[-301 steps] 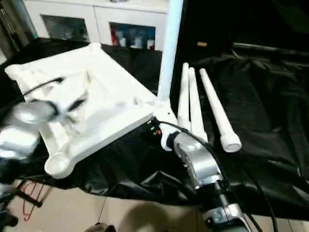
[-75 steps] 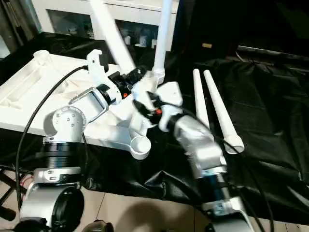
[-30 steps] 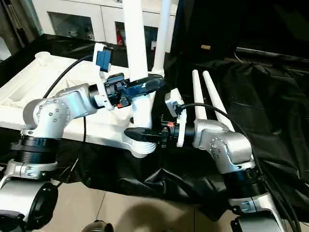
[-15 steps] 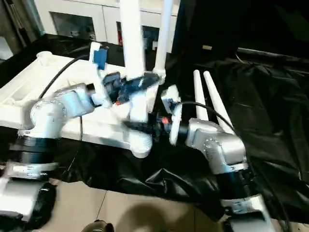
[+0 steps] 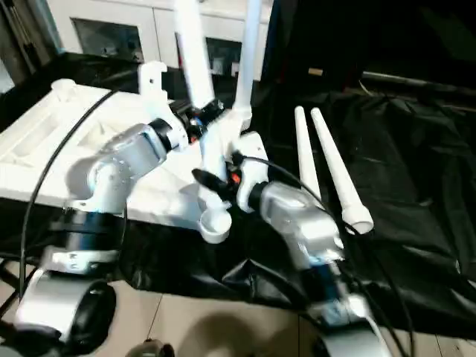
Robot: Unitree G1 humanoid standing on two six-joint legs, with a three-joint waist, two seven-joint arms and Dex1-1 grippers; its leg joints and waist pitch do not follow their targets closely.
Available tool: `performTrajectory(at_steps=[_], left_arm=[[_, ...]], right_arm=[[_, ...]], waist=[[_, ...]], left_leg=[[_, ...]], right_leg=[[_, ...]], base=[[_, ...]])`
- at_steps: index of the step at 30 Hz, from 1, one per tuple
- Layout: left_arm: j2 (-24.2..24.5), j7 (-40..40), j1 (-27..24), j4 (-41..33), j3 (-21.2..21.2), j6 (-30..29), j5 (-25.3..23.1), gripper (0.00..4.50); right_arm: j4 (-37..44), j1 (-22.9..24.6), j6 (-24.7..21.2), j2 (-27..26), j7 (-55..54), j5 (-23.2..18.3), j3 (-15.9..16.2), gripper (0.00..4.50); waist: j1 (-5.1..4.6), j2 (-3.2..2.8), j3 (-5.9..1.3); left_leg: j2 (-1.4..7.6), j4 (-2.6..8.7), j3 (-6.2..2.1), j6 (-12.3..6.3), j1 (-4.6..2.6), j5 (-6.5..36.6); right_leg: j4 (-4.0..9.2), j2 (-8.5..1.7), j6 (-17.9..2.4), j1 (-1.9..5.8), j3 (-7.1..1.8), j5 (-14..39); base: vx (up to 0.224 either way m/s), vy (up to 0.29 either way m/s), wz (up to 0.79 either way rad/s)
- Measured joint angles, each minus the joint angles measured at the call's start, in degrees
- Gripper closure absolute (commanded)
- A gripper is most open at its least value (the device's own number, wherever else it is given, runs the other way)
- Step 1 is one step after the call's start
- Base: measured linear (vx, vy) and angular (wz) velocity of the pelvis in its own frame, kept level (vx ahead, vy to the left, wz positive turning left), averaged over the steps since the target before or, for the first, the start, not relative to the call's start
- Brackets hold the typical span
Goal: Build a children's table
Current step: Pick table leg
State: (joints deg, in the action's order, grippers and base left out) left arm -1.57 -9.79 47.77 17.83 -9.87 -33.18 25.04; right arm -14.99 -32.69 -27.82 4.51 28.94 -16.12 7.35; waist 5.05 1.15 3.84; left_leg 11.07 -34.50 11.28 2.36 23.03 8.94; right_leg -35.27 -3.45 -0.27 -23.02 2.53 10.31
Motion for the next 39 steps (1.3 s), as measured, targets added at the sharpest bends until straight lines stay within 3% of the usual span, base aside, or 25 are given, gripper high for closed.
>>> performTrajectory(at_steps=[5, 8, 11, 12, 13, 16, 19, 23, 29, 35, 37, 39], left_arm=[[-1.74, 5.69, 0.40, 0.05, -1.58, 2.72, -1.33, 2.22], [-2.02, 5.70, 0.40, 0.16, -1.72, 3.11, -1.43, 2.25], [-2.15, 4.98, 0.40, 0.18, -2.07, 3.22, -0.96, 2.57], [-2.15, 4.82, 0.40, 0.25, -2.08, 3.22, -0.69, 2.60], [-2.13, 4.69, 0.40, 0.30, -2.12, 3.22, -0.47, 2.62], [-0.70, 0.01, 0.37, 0.67, -1.78, 3.04, 0.30, 2.64], [2.24, -7.95, 0.30, 0.42, 0.72, 1.66, 1.70, 2.65], [4.72, -18.87, -0.38, -1.26, 2.34, -3.21, 6.21, 2.65], [6.70, -32.74, -0.67, -1.70, 4.03, -7.90, 12.87, 2.65], [7.89, -38.28, -0.66, -1.74, 2.20, -10.84, 17.11, 2.65], [7.97, -38.86, -0.66, -1.74, 2.03, -11.14, 17.92, 2.65], [8.32, -39.61, -0.66, -1.73, 1.86, -11.39, 18.07, 2.65]], right_arm=[[-1.09, -1.26, 1.15, -2.01, -2.81, 1.07, 0.01, 2.55], [-1.10, -1.28, 1.42, -2.08, -2.77, 1.58, 0.06, 2.55], [-1.09, -1.29, 1.90, -1.78, -2.36, 2.19, 0.07, 2.55], [-1.09, -1.31, 1.88, -1.52, -2.03, 2.07, 0.01, 2.00], [-1.09, -1.33, 1.84, -1.40, -1.72, 1.98, -0.05, 1.86], [-0.21, -1.33, -0.61, -0.52, 1.97, -2.17, -1.73, 1.78], [2.28, -1.32, -4.18, 3.48, 8.14, -5.03, -1.77, 1.40], [6.02, -0.93, -8.69, 9.82, 18.66, -8.70, -1.04, 1.38], [6.30, -0.93, -11.14, 12.70, 26.18, -11.61, 0.03, 1.38], [9.06, -0.92, -13.05, 14.15, 29.90, -13.63, 0.34, 1.38], [9.67, -0.92, -13.17, 14.15, 30.27, -13.66, 0.49, 1.72], [9.88, -0.92, -13.24, 14.15, 30.61, -14.03, 0.76, 1.77]], waist=[[0.06, 0.00, 0.00], [0.12, 0.00, 0.00], [0.06, 0.00, 0.00], [0.07, 0.00, 0.00], [0.06, 0.00, 0.00], [0.05, 0.00, 0.00], [0.29, 0.00, 0.00], [0.38, 0.00, 0.00], [0.30, 0.00, 0.00], [0.30, 0.00, 0.00], [0.33, 0.00, 0.00], [0.36, 0.00, 0.00]], left_leg=[[0.00, 0.01, 0.00, 0.00, 0.02, 0.00], [-0.01, 0.00, 0.00, 0.00, 0.02, 0.00], [-0.01, 0.00, 0.00, 0.00, 0.02, 0.00], [-0.01, 0.00, 0.00, 0.00, 0.02, 0.00], [0.00, 0.01, 0.00, 0.00, 0.02, 0.00], [0.00, 0.02, 0.00, -0.01, 0.02, 0.00], [-0.01, 0.01, 0.00, -0.01, 0.02, 0.00], [-0.01, 0.00, 0.02, -0.01, 0.01, 0.00], [0.00, 0.00, 0.02, -0.01, -0.03, 0.00], [0.00, 0.00, 0.01, -0.01, -0.08, 0.00], [0.00, -0.02, 0.01, -0.01, -0.08, 0.00], [0.00, -0.02, 0.01, -0.01, -0.08, 0.00]], right_leg=[[0.05, 0.01, 0.00, 0.01, 0.00, 0.00], [0.08, 0.00, 0.01, 0.02, 0.00, 0.00], [0.06, 0.00, 0.02, 0.01, 0.00, 0.00], [0.05, 0.00, 0.02, 0.01, 0.00, -0.01], [0.05, 0.01, 0.02, 0.01, 0.00, -0.01], [0.05, 0.01, 0.02, 0.00, 0.00, -0.01], [0.08, 0.00, 0.02, 0.02, 0.00, -0.01], [0.07, 0.00, 0.02, 0.03, -0.02, -0.01], [-0.05, 0.00, -0.02, 0.00, 0.00, -0.03], [-0.12, 0.00, -0.04, 0.02, 0.00, -0.04], [-0.12, 0.00, -0.05, 0.03, -0.01, -0.05], [-0.11, 0.00, -0.05, 0.03, 0.00, -0.05]], base=[[0.000, 0.000, 0.00], [0.000, 0.000, 0.00], [0.000, 0.000, 0.00], [0.000, 0.000, 0.00], [0.000, 0.000, 0.00], [0.000, 0.000, 0.00], [0.000, 0.000, 0.00], [0.000, 0.000, 0.00], [0.000, 0.000, 0.00], [0.000, 0.000, 0.00], [0.000, 0.000, 0.00], [0.000, 0.000, 0.00]])
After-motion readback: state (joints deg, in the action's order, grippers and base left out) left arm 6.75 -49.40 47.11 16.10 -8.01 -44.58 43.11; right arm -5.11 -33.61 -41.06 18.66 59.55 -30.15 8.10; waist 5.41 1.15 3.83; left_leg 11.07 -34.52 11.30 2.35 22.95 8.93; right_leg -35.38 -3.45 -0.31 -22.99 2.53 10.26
